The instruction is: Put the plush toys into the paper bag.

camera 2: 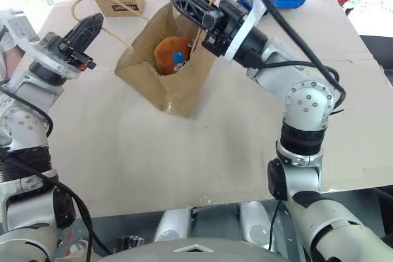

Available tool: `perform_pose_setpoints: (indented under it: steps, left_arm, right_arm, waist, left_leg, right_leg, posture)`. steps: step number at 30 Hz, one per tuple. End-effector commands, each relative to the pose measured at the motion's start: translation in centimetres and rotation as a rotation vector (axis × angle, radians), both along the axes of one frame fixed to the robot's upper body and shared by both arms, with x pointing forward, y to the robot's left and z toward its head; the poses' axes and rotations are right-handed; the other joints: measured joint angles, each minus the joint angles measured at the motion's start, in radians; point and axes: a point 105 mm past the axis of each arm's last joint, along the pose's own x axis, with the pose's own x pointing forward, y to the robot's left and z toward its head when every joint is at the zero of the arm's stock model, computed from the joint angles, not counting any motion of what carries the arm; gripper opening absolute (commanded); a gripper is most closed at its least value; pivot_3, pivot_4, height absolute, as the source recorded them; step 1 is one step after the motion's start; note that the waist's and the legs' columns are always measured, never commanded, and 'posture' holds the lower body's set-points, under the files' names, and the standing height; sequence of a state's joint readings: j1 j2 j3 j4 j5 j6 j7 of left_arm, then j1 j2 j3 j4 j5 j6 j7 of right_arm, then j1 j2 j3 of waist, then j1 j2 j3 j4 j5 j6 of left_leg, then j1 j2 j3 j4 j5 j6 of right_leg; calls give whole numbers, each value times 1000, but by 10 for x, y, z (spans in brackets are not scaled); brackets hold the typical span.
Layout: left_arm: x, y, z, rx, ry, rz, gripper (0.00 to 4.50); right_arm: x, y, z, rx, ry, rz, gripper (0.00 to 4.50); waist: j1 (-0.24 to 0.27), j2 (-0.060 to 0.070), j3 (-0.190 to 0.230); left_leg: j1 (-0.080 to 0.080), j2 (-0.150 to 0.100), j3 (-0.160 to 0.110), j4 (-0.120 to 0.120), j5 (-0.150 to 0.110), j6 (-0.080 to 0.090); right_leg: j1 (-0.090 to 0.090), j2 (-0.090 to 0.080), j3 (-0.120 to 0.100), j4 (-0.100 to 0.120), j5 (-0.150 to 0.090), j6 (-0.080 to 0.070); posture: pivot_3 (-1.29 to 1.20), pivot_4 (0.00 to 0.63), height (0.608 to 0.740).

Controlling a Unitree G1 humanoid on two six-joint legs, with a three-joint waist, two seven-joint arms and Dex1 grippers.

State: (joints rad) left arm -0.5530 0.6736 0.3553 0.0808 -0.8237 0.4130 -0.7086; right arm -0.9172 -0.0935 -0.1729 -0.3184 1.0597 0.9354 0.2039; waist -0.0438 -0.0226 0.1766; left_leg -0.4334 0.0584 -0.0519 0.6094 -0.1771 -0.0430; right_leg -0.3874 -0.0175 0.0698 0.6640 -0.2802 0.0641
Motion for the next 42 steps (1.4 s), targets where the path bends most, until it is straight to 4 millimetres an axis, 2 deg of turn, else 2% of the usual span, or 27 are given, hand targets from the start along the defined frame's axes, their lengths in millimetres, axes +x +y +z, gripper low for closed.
perform_pose_setpoints:
  steps: [1, 2, 5, 6, 9, 11, 14, 15, 16, 17, 19, 24, 25, 27, 28, 30, 32, 33, 35, 36, 38, 42]
  left_arm:
    - [7, -8, -24, 81, 58, 4, 0]
    - [8, -11, -22, 78, 48, -9, 0]
    - [11, -16, -15, 113, 17, -13, 0]
    - [12, -17, -16, 142, 14, -19, 0]
    - [9, -26, -16, 164, 6, -69, 0]
    - [4, -28, -13, 155, 9, -118, 0]
    - [0, -21, -4, 132, -11, -119, 0]
    - [-1, -19, -3, 127, -4, -123, 337]
    - [-2, -19, -4, 124, 5, -129, 710]
    - [-4, -17, -3, 124, 5, -132, 1003]
    - [-17, -15, -10, 118, 34, -165, 1962]
    - [-35, -13, -28, 106, 101, -179, 4301]
    - [-38, -13, -32, 99, 116, -173, 4477]
    - [-43, -24, -43, 101, 142, -177, 4500]
    - [-44, -34, -52, 121, 162, -177, 4500]
    - [-40, -54, -66, 137, 189, -136, 4500]
    - [-36, -72, -76, 188, 192, -100, 4500]
    - [-36, -78, -78, 192, 195, -91, 4500]
    - [-31, -87, -88, 227, 223, -39, 4500]
    - [-31, -92, -91, 239, 228, -33, 4500]
    - [-32, -101, -93, 222, 234, -23, 4500]
    - [-32, -109, -89, 206, 211, 3, 4500]
  right_arm:
    - [14, -1, -51, -149, 90, -70, 45]
    - [15, -3, -59, -163, 103, -74, 45]
    - [18, -7, -56, -148, 95, -106, 45]
    - [20, -9, -56, -155, 86, -124, 273]
    - [18, -14, -51, -163, 60, -125, 1428]
    - [13, -18, -45, -172, 36, -116, 2468]
    - [6, -25, -38, -179, 17, -101, 3930]
    - [4, -27, -37, -185, 16, -99, 4399]
    - [3, -28, -37, -190, 17, -98, 4500]
    - [0, -32, -38, -218, 8, -92, 4500]
    - [-5, -51, -47, -339, -13, -130, 4500]
    - [-13, -73, -57, -467, -20, -163, 4500]
    - [-11, -78, -60, -486, -17, -187, 4253]
    - [4, -87, -76, -567, -5, -291, 3777]
    - [13, -88, -88, -631, -15, -337, 3316]
    - [33, -79, -112, -686, -18, -376, 2504]
    - [49, -67, -134, -729, -43, -389, 1407]
    - [52, -61, -139, -736, -55, -386, 1207]
    - [55, -42, -141, -680, -68, -326, 185]
    - [55, -32, -140, -645, -71, -295, 45]
    - [53, -16, -141, -636, -106, -248, 45]
    - [48, 5, -137, -559, -109, -177, 45]
  waist:
    - [1, -3, -4]
    - [2, -3, -4]
    - [3, -2, -1]
    - [2, -2, -1]
    - [1, -3, -1]
    - [2, -3, -1]
    - [2, -3, -1]
    - [3, -3, -1]
    - [2, -3, -1]
    - [2, -3, -1]
    - [2, -3, -1]
    - [3, -3, -1]
    - [4, -3, -1]
    - [4, -3, -1]
    - [4, -3, -1]
    - [4, -4, -2]
    - [5, -4, -2]
    - [4, -3, -2]
    - [5, -3, -2]
    - [4, -3, -2]
    - [3, -3, -2]
    - [5, -3, -2]
  left_leg:
    - [1, 0, 0, -1, 0, 0]
    - [2, 0, 0, -2, 0, 0]
    - [-3, 0, 1, -1, 0, 0]
    - [-6, 0, 2, 0, 0, 0]
    - [-9, 0, 2, 3, 0, 0]
    - [-9, 0, 1, 3, 0, 0]
    - [-10, 0, 1, 3, 0, 0]
    - [-10, 0, 1, 3, 0, 0]
    - [-10, 0, 1, 3, 0, 0]
    - [-10, 0, 1, 3, 0, 0]
    - [-10, 0, 1, 3, 0, 0]
    - [-11, 0, 2, 3, 0, 1]
    - [-11, 0, 1, 3, 0, 1]
    - [-11, 0, 1, 3, 0, 1]
    - [-10, 0, 2, 4, 0, 1]
    - [-10, 0, 3, 6, 0, 1]
    - [-9, 0, 3, 7, 0, 1]
    - [-9, 0, 3, 8, 0, 1]
    - [-9, 0, 3, 8, 0, 1]
    - [-9, -1, 3, 8, 0, 1]
    - [-9, -1, 3, 8, 0, 1]
    - [-9, -1, 2, 7, 0, 1]
  right_leg:
    - [1, 0, 0, 0, 0, 0]
    - [1, 0, 0, -1, 0, 0]
    - [-2, 0, 1, 0, 0, 0]
    - [-6, 0, 2, 1, 0, 0]
    - [-10, 0, 2, 3, 0, 0]
    - [-9, 0, 2, 3, 0, 0]
    - [-9, 0, 1, 3, 0, 0]
    - [-10, 0, 1, 2, 0, 0]
    - [-10, 0, 1, 2, 0, 0]
    - [-10, 0, 1, 3, 0, 0]
    - [-10, 0, 1, 3, 0, 0]
    - [-9, -1, 1, 0, 0, 0]
    - [-9, -1, 1, 1, 0, 0]
    - [-9, -1, 1, 1, 0, 0]
    - [-9, -1, 2, 0, 0, 0]
    - [-8, -2, 2, 0, 0, 0]
    - [-7, -1, 3, 0, 1, 1]
    - [-7, 0, 3, 1, 1, 1]
    - [-8, 0, 4, 2, 1, 2]
    - [-8, 0, 4, 2, 2, 2]
    - [-8, 0, 5, 2, 2, 2]
    - [-8, 0, 4, 2, 2, 2]
  posture:
    - [0, 150, 740]
    - [0, 150, 740]
    - [0, 150, 740]
    - [0, 150, 740]
    - [0, 150, 740]
    - [0, 150, 740]
    - [0, 150, 740]
    - [0, 150, 740]
    - [0, 150, 740]
    - [0, 150, 740]
    - [0, 150, 740]
    - [0, 150, 740]
    - [0, 150, 740]
    - [0, 150, 740]
    - [0, 150, 740]
    - [0, 150, 740]
    - [0, 150, 740]
    - [0, 150, 740]
    - [0, 150, 740]
    - [0, 150, 740]
    - [0, 150, 740]
    - [0, 150, 740]
